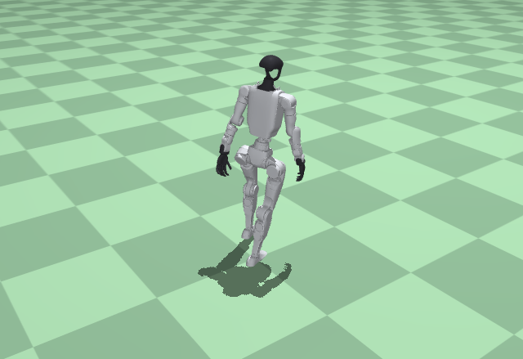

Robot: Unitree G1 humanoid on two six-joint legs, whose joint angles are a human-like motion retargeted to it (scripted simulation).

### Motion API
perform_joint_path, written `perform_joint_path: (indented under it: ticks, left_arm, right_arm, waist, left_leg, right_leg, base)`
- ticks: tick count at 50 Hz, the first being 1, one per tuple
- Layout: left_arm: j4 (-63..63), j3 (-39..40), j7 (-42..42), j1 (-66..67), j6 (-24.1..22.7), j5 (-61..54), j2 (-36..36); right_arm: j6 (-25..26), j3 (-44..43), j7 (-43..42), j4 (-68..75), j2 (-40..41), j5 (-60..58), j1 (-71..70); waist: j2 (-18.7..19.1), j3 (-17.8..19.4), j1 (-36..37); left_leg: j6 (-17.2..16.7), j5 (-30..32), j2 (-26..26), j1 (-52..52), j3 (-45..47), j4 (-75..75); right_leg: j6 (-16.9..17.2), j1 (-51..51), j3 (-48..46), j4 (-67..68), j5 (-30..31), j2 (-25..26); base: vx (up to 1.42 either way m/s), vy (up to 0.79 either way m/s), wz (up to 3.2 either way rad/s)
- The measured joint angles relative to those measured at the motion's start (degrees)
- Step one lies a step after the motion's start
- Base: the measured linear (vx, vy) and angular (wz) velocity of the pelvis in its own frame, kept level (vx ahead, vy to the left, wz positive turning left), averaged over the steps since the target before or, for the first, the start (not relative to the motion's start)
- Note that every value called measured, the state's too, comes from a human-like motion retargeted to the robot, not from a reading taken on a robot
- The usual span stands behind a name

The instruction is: Walk run

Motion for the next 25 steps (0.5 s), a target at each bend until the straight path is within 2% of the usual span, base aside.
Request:
perform_joint_path:
  ticks: [3,5,7,8,10,12,13,15,18,20,23,25]
  left_arm:
    - [0.00,1.31,-0.39,-0.07,-0.33,-1.29,0.02]
    - [-0.36,2.30,-0.31,-0.16,-0.80,-1.56,-0.02]
    - [-0.57,2.97,-0.20,-0.28,-0.97,-1.93,0.12]
    - [-0.59,3.06,-0.23,-0.47,-0.83,-2.25,0.26]
    - [-0.50,3.18,-0.30,-0.90,-0.26,-2.88,0.57]
    - [-0.48,3.64,-0.26,-1.36,0.24,-3.23,0.89]
    - [-0.49,3.91,-0.23,-1.78,0.42,-3.56,1.07]
    - [-0.47,3.94,-0.26,-3.34,0.78,-5.00,1.65]
    - [-0.89,1.55,0.24,-7.58,1.15,-8.60,2.93]
    - [-1.68,0.16,0.91,-11.19,1.38,-10.60,3.33]
    - [-3.87,-1.90,1.66,-16.12,1.13,-11.85,3.28]
    - [-6.07,-3.38,1.93,-19.08,0.56,-11.80,3.14]
  right_arm:
    - [-0.21,-0.61,0.34,-0.56,-0.40,-0.04,-0.54]
    - [-0.43,-0.72,0.37,-0.51,-0.56,-0.02,-0.26]
    - [-0.37,-0.62,0.33,0.10,-0.59,-0.46,0.66]
    - [-0.25,-0.75,0.29,0.52,-0.59,-0.98,1.33]
    - [0.18,-0.86,0.16,1.56,-0.48,-2.16,3.34]
    - [1.02,-0.58,-0.15,3.32,-0.24,-3.02,5.95]
    - [1.50,-0.25,-0.44,4.42,0.02,-3.26,7.25]
    - [2.35,0.86,-1.23,7.18,0.64,-2.92,9.46]
    - [2.35,2.10,-0.59,11.61,0.94,-2.18,11.61]
    - [2.90,2.41,1.32,12.97,1.06,-3.76,12.55]
    - [3.84,2.05,2.40,12.87,1.33,-7.42,14.93]
    - [3.54,2.00,1.97,12.78,1.30,-8.50,16.51]
  waist:
    - [0.09,0.74,2.16]
    - [-0.63,0.90,3.52]
    - [-1.24,0.95,4.34]
    - [-1.35,0.78,4.64]
    - [-1.39,-0.24,5.49]
    - [-2.15,-1.88,6.22]
    - [-2.84,-2.64,5.60]
    - [-3.58,-3.06,4.99]
    - [-0.18,-2.84,1.58]
    - [1.07,-2.75,1.36]
    - [2.86,-2.13,0.54]
    - [4.39,-1.45,-2.73]
  left_leg:
    - [1.67,-2.46,-2.02,-0.04,-0.88,-14.44]
    - [0.94,-3.91,-3.35,0.31,-1.10,-21.60]
    - [-0.80,-4.91,-2.72,0.94,1.92,-22.23]
    - [0.81,-3.42,-2.41,1.13,2.30,-20.57]
    - [1.92,-1.94,-1.67,1.65,4.45,-18.05]
    - [3.55,1.37,-2.15,2.88,3.78,-17.40]
    - [4.87,0.23,-3.27,3.17,1.09,-16.37]
    - [5.28,-2.16,-3.45,3.65,-1.90,-13.96]
    - [5.39,-5.63,0.52,9.17,0.98,-14.88]
    - [4.89,-7.61,1.83,11.64,0.59,-15.58]
    - [4.44,-9.48,3.27,15.74,3.15,-16.97]
    - [4.20,-10.36,3.41,18.28,2.34,-17.94]
  right_leg:
    - [-0.85,3.46,-0.21,-0.26,-1.53,2.03]
    - [-1.10,5.68,-0.86,-0.19,-2.32,2.08]
    - [-1.07,7.41,0.07,0.97,-2.35,2.51]
    - [-0.82,8.08,0.42,1.73,-1.80,2.81]
    - [0.42,9.24,1.02,3.36,0.81,3.40]
    - [3.55,9.59,-0.23,6.20,7.26,2.24]
    - [5.61,9.42,-1.06,8.24,11.96,1.29]
    - [10.81,7.95,1.45,14.70,22.57,1.09]
    - [16.30,1.20,2.36,29.73,32.15,7.28]
    - [17.02,-3.80,1.46,37.62,31.96,7.45]
    - [11.63,-10.36,-2.11,43.08,22.18,4.24]
    - [10.17,-14.27,-3.71,42.47,17.57,3.21]
  base:
    - [0.77,-0.22,-0.36]
    - [0.80,-0.18,-0.46]
    - [0.99,-0.14,-0.43]
    - [0.86,-0.10,-0.44]
    - [0.96,-0.07,-0.58]
    - [1.13,-0.04,-0.58]
    - [0.93,-0.05,-0.33]
    - [0.92,-0.09,-0.20]
    - [0.86,-0.16,0.27]
    - [0.72,-0.18,-0.50]
    - [0.68,-0.09,-0.37]
    - [0.65,-0.09,0.74]
